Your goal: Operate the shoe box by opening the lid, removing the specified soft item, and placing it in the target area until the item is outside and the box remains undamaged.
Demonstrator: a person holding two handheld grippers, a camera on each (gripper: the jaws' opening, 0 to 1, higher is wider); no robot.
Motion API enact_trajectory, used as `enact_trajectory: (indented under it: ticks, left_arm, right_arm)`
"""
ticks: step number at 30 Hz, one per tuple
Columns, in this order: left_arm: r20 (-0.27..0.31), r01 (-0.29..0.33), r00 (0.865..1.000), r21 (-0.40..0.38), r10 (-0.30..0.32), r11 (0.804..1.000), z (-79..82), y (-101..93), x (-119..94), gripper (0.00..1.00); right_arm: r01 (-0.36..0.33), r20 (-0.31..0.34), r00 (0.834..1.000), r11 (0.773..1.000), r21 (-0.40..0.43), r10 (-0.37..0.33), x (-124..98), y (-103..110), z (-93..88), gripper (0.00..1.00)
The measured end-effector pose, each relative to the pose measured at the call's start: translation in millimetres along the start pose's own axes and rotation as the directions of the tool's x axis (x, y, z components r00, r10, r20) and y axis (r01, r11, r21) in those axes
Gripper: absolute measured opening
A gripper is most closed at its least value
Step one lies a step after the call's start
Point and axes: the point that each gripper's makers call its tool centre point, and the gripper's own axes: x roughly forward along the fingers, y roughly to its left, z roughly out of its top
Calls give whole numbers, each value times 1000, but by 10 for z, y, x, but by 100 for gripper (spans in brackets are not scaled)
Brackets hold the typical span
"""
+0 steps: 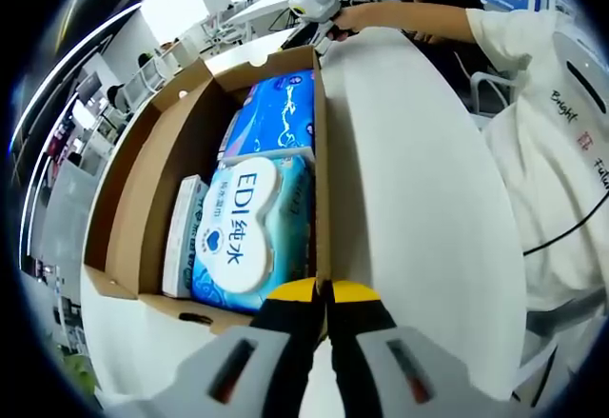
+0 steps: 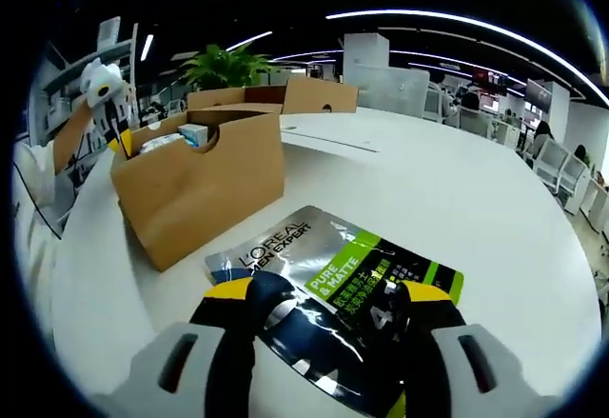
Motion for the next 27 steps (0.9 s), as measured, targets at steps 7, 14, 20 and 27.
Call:
enact_trajectory:
  ticks: [7,14,20,27]
  left_arm:
    - [4,-1,1000,3,1,1000,2,-2,-1,2]
    - [7,0,1000,9,0,1000,5,-7,-3,2]
    - [6,6,1000,6,-6,1000,6,-7,-3,2]
    - [3,7,1000,8,-7,1000,9,-16,-4,2]
  right_arm:
    - [-1,3,1000,1000,3,1,4,-19,4,60]
    - [5,123,992,999,45,-11,-64,-53,246,69]
    - [54,151,987,997,46,-61,-241,-137,380,62]
    - [79,173,982,997,8,-79,-361,-67,598,56]
